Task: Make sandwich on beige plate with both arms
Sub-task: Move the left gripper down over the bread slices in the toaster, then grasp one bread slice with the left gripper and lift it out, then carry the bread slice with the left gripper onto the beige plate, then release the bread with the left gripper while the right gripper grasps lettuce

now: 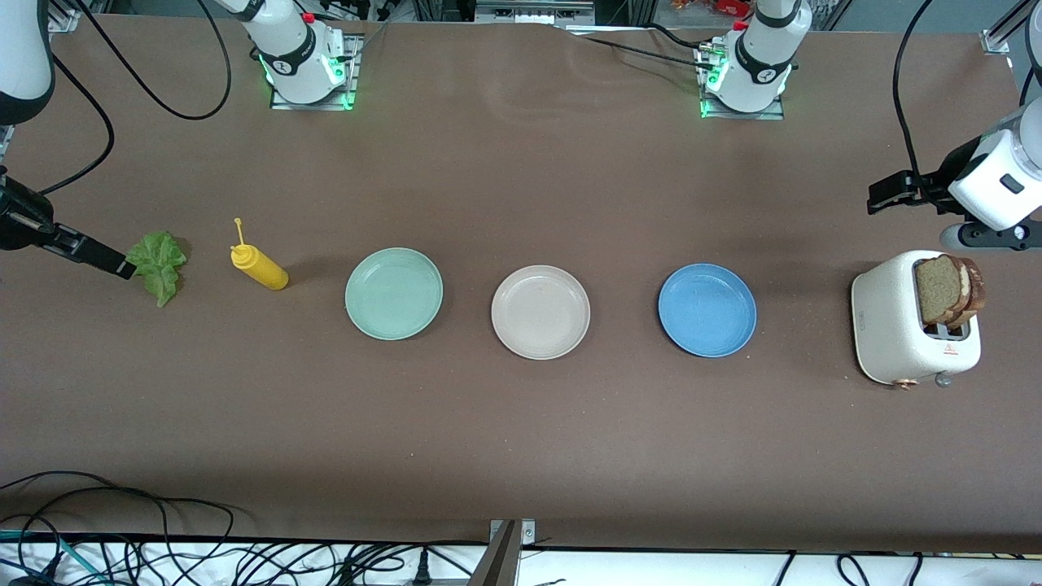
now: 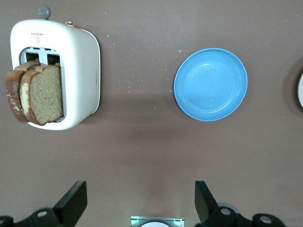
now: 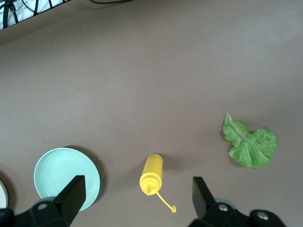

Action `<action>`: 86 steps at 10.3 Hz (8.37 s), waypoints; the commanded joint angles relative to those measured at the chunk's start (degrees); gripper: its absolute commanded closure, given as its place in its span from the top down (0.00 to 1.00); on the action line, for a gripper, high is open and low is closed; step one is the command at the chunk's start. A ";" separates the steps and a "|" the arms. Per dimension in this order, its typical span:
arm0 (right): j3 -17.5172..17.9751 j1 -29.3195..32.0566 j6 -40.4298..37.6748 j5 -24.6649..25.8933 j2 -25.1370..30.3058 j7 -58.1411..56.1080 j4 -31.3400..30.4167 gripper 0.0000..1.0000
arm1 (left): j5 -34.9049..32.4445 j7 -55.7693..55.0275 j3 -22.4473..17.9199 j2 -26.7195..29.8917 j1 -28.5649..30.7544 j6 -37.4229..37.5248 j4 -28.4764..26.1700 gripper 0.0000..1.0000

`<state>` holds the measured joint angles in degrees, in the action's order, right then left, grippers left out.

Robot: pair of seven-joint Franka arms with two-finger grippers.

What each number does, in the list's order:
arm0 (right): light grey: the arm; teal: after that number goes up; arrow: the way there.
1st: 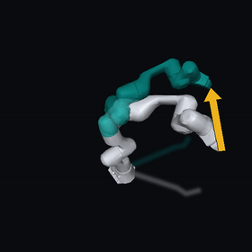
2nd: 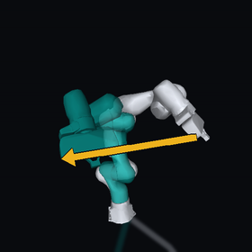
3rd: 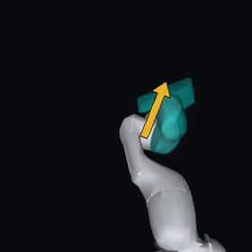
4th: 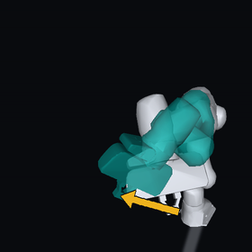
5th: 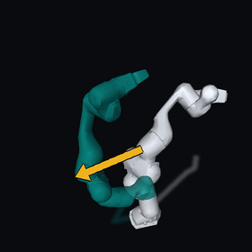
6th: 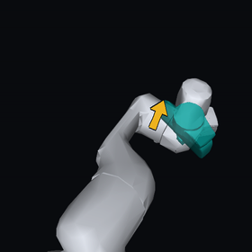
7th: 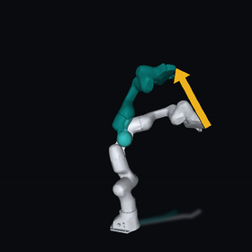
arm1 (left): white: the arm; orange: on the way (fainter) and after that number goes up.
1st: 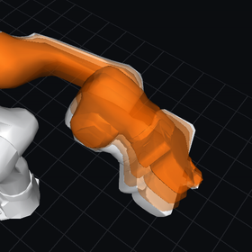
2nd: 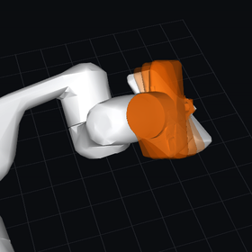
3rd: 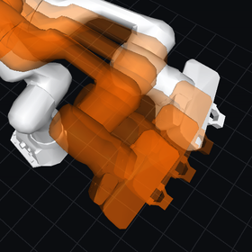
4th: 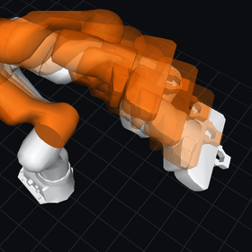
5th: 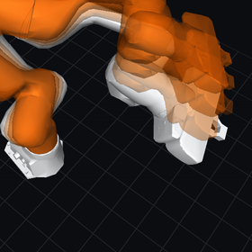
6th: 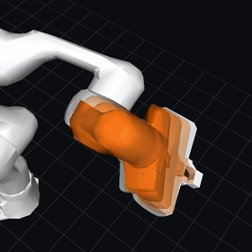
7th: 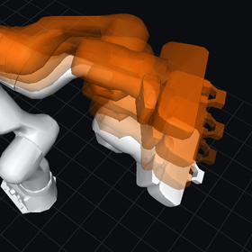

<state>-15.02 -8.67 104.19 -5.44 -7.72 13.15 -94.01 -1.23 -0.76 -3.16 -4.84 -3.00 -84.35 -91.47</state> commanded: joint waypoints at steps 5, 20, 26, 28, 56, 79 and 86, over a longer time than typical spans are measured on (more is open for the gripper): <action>-0.45 -0.38 -0.04 -0.98 1.12 -0.67 -1.17 1.00 | -0.08 0.06 -0.71 -5.52 1.68 0.51 0.77 1.00; -0.45 -0.47 -0.04 -0.89 0.95 -0.58 -1.26 1.00 | -8.09 15.62 -0.80 -18.27 12.14 -16.45 0.77 1.00; -0.45 -0.38 -0.04 -0.98 0.95 -0.58 -1.52 1.00 | -10.20 17.11 -0.71 -19.85 13.19 -16.99 0.86 1.00; -0.45 -0.38 -0.04 -0.89 0.95 -0.58 -1.52 1.00 | -10.20 16.59 -0.71 -20.03 13.28 -19.62 0.68 1.00; -0.45 -0.38 -0.21 -0.89 0.95 -0.58 -1.70 1.00 | -8.73 12.72 0.43 -22.14 4.42 -2.05 17.99 0.00; -9.50 2.16 2.04 2.98 -9.16 -11.47 -6.59 1.00 | 68.11 6.30 0.79 -45.34 -20.56 -21.73 17.91 0.00; -10.73 6.28 18.75 1.93 -14.50 -31.58 -17.95 1.00 | 67.32 6.30 0.61 -46.93 -21.17 -21.91 17.29 0.00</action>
<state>-25.73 -3.75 119.98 -3.05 -19.99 -14.40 -111.02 64.80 4.47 -1.94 -51.26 -23.37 -106.08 -74.75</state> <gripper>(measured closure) 0.000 0.894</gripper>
